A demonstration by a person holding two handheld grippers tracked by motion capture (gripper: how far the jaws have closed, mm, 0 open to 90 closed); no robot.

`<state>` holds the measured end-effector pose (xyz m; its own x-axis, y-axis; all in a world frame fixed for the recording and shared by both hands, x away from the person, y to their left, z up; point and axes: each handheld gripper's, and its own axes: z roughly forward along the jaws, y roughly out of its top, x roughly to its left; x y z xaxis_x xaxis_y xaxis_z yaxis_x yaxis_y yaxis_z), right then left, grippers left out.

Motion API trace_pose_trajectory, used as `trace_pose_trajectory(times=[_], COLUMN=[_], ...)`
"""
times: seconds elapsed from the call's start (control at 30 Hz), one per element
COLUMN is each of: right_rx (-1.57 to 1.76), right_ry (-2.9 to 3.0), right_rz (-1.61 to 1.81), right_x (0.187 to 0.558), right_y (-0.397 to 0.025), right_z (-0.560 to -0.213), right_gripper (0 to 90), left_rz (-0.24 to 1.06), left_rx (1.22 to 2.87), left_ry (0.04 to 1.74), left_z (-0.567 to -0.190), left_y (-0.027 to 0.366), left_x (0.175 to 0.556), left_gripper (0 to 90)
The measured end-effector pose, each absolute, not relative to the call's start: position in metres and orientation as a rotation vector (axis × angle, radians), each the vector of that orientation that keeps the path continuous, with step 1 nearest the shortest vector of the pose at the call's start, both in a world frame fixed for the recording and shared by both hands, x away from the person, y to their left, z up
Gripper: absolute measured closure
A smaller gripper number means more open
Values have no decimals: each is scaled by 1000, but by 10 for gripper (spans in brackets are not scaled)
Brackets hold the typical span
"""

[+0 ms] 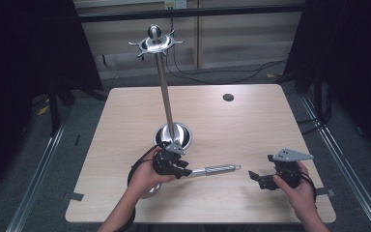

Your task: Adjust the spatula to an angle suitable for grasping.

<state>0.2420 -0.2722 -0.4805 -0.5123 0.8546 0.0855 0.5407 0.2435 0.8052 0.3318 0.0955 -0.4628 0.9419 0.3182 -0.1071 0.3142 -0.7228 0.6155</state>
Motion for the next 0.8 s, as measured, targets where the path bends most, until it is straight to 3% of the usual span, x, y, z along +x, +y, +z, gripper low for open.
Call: trace_pose_trajectory(times=[0.2,0.8], right_rx=[1274,1277], right_ry=[2157,2148], right_rz=[1157,1155], right_x=[242,241], right_y=[-272,-275], right_z=[-481,-481], right_gripper=[28,28], left_rz=[7,1], left_rx=[2471,2505], left_ry=[459,442], left_z=[-473,-476], left_y=[92,87], left_x=[334,335], left_gripper=[577,574])
